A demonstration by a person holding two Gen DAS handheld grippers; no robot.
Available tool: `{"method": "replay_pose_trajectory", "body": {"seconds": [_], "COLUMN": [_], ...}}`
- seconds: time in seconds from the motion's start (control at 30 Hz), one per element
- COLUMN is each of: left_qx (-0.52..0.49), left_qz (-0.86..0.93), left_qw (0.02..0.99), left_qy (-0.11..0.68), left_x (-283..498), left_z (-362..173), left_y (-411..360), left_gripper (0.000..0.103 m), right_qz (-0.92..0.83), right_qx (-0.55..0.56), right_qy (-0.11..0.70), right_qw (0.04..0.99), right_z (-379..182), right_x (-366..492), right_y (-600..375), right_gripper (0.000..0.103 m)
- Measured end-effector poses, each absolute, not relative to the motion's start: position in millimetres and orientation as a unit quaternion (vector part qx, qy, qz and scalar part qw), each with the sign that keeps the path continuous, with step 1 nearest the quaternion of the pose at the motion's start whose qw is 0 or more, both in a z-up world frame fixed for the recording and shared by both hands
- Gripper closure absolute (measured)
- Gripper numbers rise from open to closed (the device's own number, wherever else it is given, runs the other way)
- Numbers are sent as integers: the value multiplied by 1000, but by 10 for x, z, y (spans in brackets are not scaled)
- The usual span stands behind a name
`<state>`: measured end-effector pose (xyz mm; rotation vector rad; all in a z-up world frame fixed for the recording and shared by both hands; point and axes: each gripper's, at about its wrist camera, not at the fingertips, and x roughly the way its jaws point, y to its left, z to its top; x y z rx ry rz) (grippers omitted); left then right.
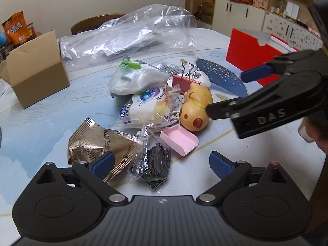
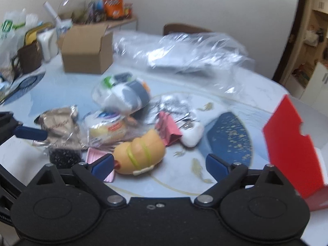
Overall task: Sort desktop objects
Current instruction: 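Grasp the clear bag of black items with left tool while right tool grasps yellow toy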
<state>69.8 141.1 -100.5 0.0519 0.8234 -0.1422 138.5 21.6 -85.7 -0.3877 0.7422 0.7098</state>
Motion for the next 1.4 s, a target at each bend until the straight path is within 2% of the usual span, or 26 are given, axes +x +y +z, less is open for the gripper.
{"method": "replay_pose_trajectory", "body": {"seconds": [0.2, 0.3, 0.57, 0.63, 0.73, 0.83, 1.03, 1.4], "left_qx": [39, 57, 63, 62, 57, 51, 34, 5], "left_qz": [-82, -79, -83, -86, -89, -93, -102, -113], "left_qw": [911, 909, 907, 906, 905, 904, 903, 905], "left_qy": [403, 406, 408, 409, 413, 415, 415, 410], "left_x": [756, 768, 766, 766, 773, 769, 761, 708], "left_z": [-1072, -1106, -1116, -1117, -1121, -1123, -1101, -999], "left_y": [1393, 1382, 1401, 1413, 1435, 1460, 1501, 1490], "left_gripper": [12, 27, 42, 51, 61, 68, 76, 84], "right_qz": [350, 352, 364, 367, 370, 365, 354, 344], "right_qx": [-219, -224, -214, -218, -219, -216, -197, -178], "right_qy": [362, 370, 387, 386, 393, 395, 402, 402], "right_qw": [836, 830, 820, 818, 813, 815, 821, 830], "right_z": [-977, -1031, -1068, -1073, -1090, -1093, -1045, -827], "right_x": [1467, 1525, 1561, 1544, 1539, 1545, 1570, 1443], "right_y": [383, 438, 481, 514, 557, 560, 508, 252], "right_gripper": [9, 10, 14, 14, 26, 30, 34, 34]}}
